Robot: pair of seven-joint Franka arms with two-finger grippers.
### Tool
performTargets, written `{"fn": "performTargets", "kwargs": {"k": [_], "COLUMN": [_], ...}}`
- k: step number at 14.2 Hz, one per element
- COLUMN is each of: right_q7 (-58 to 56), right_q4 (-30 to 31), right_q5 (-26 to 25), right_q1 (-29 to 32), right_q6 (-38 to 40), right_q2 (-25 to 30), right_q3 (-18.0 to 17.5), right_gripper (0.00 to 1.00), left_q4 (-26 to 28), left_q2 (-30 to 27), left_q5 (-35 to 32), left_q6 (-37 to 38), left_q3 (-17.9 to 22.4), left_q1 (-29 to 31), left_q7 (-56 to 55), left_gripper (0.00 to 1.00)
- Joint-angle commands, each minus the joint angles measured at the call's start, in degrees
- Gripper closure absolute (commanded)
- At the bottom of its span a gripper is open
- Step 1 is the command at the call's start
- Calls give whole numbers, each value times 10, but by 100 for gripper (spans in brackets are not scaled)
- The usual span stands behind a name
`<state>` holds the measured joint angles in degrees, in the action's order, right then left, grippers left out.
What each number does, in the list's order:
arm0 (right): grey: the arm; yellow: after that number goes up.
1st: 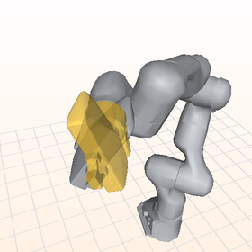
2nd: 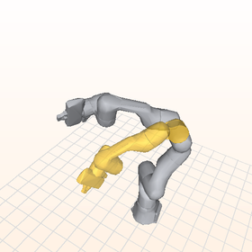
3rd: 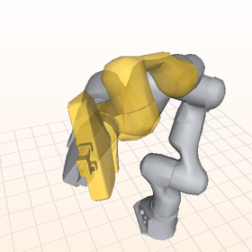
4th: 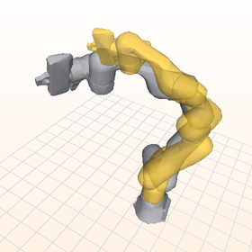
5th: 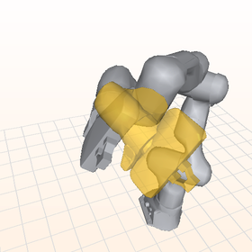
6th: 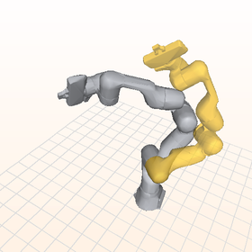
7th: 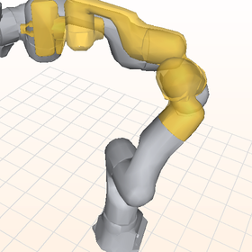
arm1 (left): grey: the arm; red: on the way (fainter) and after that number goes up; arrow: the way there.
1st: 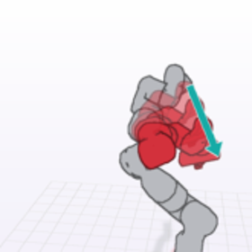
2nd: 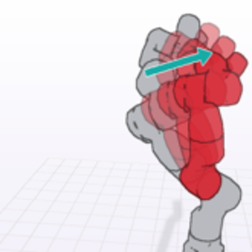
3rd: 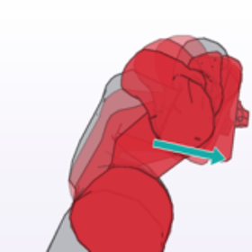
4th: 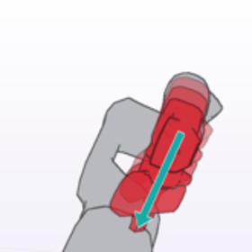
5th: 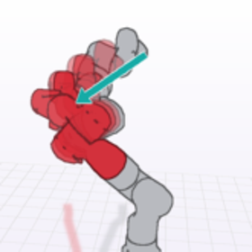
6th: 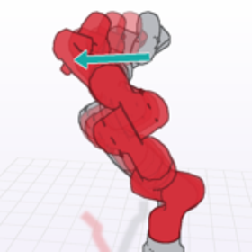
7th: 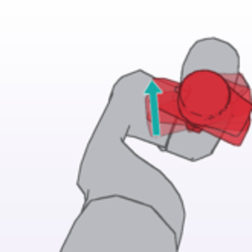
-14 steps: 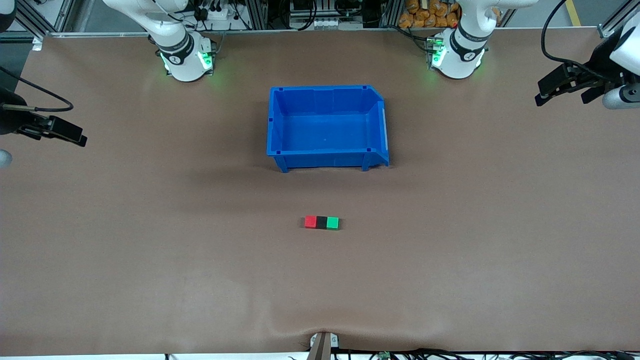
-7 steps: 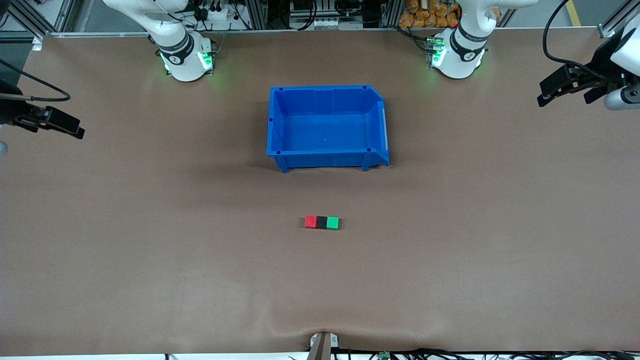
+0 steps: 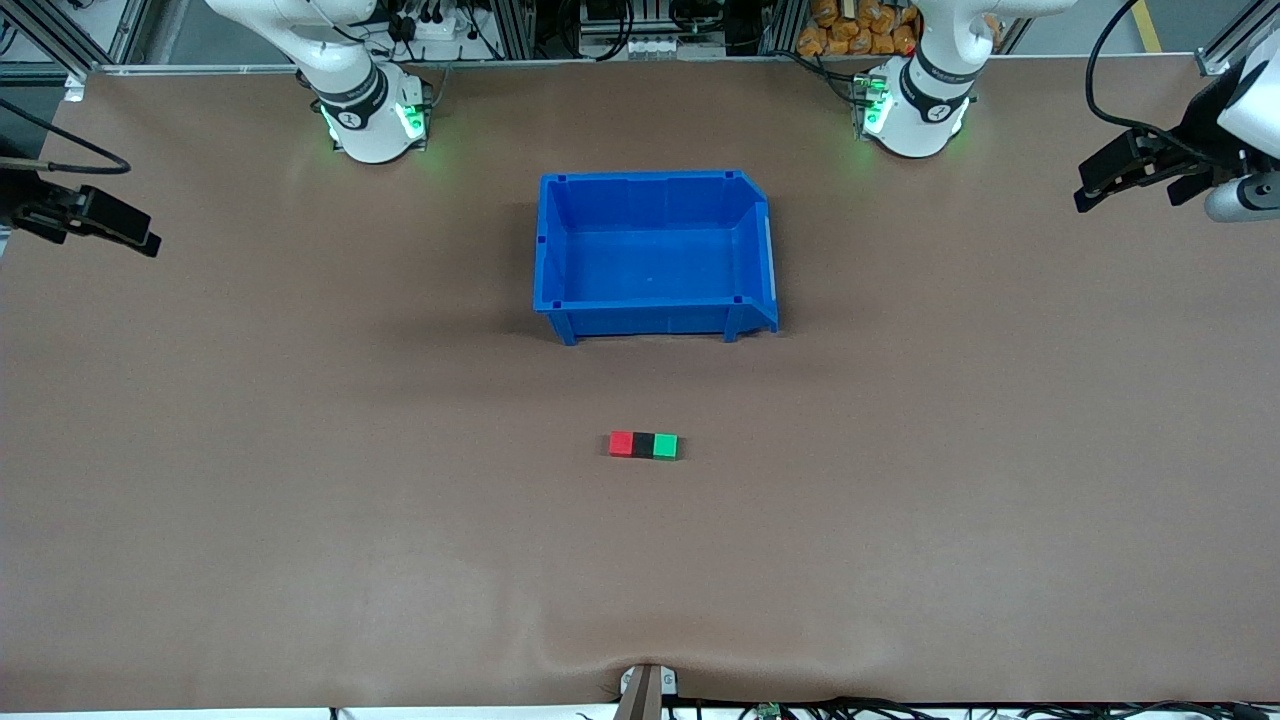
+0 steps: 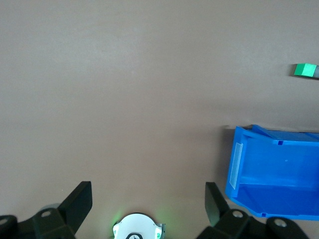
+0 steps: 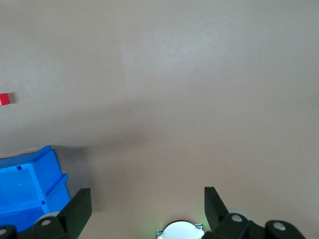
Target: Attach green and red cubes to black cube
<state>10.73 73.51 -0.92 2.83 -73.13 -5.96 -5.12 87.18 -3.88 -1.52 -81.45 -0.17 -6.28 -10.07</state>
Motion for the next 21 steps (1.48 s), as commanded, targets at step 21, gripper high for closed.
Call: {"fn": "performTargets", "kwargs": {"k": [21], "right_q7": [-77], "right_q4": [86], "right_q5": [8], "right_q1": [-2], "right_q6": [-16], "right_q2": [87], "right_q3": [5], "right_gripper": [0], "left_q4": [-7], "left_q2": [10], "left_q5": [-38], "left_q6": [32], "left_q3": [0], "left_q1": [-5], "left_q7": [8], "left_gripper": [0]}}
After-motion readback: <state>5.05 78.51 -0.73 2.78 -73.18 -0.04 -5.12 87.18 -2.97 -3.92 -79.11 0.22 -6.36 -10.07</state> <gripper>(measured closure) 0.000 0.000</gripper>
